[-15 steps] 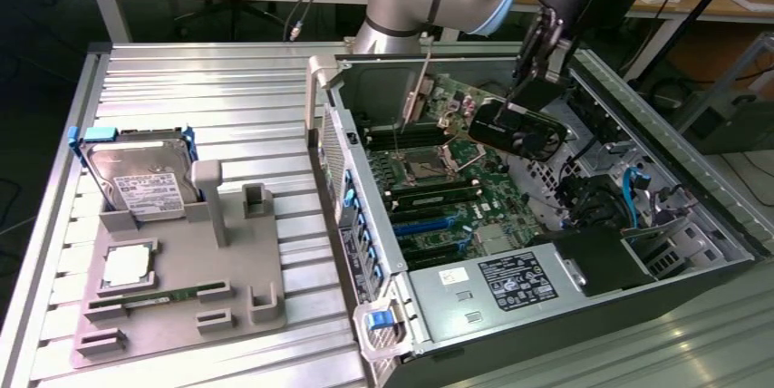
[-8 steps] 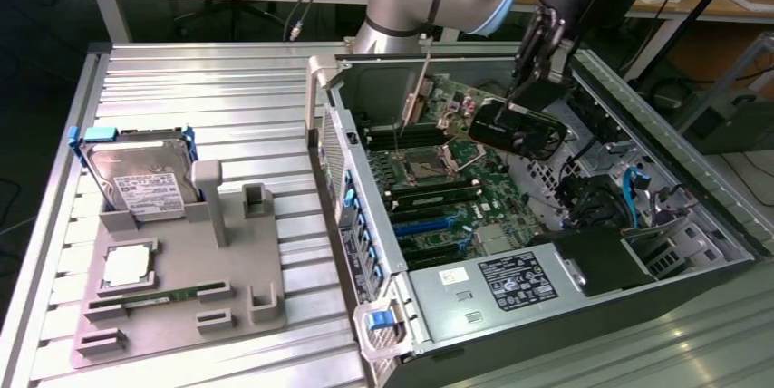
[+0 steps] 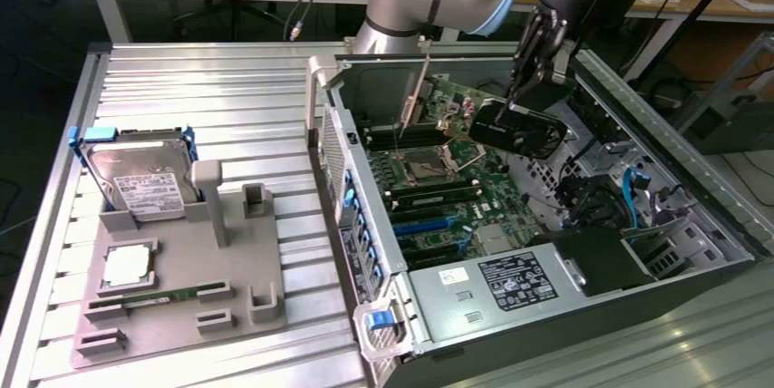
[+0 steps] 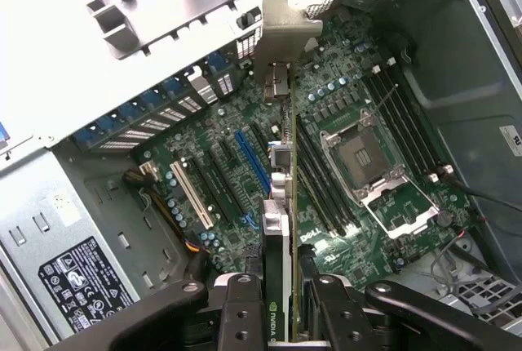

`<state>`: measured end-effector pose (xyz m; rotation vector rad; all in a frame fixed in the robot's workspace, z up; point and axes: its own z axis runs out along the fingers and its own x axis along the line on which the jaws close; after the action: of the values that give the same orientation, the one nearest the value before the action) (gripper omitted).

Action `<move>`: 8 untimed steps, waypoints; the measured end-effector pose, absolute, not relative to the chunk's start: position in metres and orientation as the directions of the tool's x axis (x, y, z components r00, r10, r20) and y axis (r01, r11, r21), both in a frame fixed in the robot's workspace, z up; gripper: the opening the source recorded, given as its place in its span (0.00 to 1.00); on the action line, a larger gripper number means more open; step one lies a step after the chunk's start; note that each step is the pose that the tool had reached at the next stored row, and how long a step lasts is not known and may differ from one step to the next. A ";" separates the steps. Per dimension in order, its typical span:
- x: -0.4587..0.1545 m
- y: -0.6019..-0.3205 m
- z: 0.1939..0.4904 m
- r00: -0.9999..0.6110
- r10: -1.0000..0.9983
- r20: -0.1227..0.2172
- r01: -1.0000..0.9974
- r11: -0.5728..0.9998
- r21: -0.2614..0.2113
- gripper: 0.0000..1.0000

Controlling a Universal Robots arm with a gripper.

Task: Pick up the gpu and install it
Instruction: 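Insert the gpu into the slot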

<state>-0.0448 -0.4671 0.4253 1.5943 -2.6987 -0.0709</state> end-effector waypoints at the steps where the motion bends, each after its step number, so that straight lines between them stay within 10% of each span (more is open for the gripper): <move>1: -0.045 -0.467 0.425 -0.478 -0.878 -0.018 -0.878 0.477 0.042 0.27; 8: -0.045 -0.467 0.425 -0.439 -0.899 -0.018 -0.898 0.438 0.042 0.27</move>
<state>-0.0448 -0.4671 0.4255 1.6606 -2.6572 -0.0706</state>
